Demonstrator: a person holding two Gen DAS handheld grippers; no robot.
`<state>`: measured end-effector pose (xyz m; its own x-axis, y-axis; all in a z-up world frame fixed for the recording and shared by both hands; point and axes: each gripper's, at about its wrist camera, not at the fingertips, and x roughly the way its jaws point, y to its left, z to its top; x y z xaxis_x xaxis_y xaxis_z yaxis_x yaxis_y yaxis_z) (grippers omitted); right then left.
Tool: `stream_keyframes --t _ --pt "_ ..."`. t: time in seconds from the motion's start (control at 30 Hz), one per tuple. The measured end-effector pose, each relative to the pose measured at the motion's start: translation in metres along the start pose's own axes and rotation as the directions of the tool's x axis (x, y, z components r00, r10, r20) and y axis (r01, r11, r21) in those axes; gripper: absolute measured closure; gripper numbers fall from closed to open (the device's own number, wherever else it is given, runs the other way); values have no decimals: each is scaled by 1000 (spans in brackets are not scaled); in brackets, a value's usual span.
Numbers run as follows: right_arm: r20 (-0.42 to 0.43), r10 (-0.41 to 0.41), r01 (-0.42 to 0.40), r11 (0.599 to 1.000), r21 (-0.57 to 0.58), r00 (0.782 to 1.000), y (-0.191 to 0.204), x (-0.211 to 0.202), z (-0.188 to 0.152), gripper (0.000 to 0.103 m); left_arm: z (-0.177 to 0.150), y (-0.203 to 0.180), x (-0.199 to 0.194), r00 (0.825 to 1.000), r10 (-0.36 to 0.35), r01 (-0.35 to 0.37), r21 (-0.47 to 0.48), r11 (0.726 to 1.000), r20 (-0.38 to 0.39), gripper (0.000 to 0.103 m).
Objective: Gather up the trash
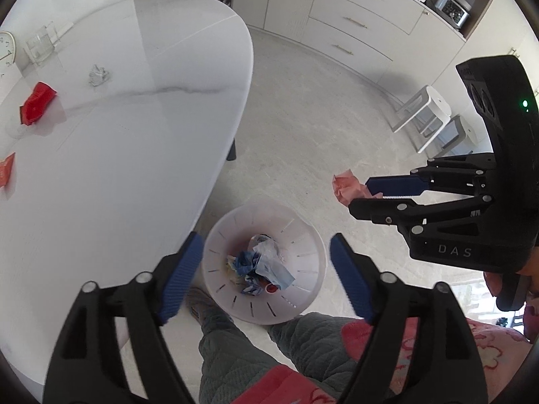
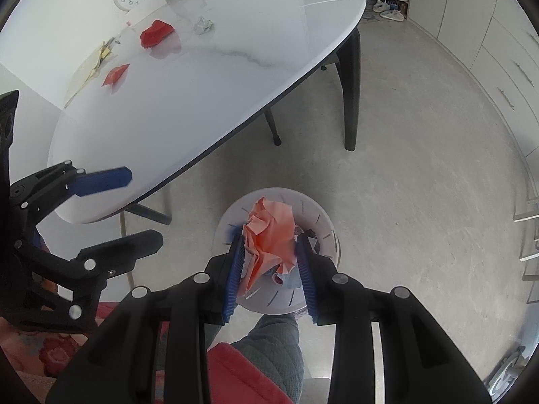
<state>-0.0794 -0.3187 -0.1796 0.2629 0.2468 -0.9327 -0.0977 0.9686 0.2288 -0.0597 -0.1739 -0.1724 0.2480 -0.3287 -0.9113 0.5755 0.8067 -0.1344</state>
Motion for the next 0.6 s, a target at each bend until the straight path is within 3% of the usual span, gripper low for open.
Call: stream_keyframes --t 0.27,0.3,0.33,0.4,0.47,0.6 --pt "-31 25 -26 999 -41 999 16 10 2 67 1 20 -14 998 63 -61 -54 997 31 12" --pt "-35 25 -26 999 -44 999 18 12 3 58 2 21 -15 997 67 -65 -62 996 34 12" --pt "-38 19 -20 999 -45 999 19 12 3 37 2 24 -16 997 69 -66 -71 995 36 12" --pt "-17 -39 38 998 -47 999 23 11 5 8 2 31 -17 997 74 -71 -90 993 36 12" --pt "-3 -76 76 996 -56 997 26 9 8 3 2 38 -18 996 79 -74 -109 991 35 12" --pt "-11 -92 91 995 -38 996 25 12 15 3 -1 48 -23 995 89 -83 -131 988 38 12"
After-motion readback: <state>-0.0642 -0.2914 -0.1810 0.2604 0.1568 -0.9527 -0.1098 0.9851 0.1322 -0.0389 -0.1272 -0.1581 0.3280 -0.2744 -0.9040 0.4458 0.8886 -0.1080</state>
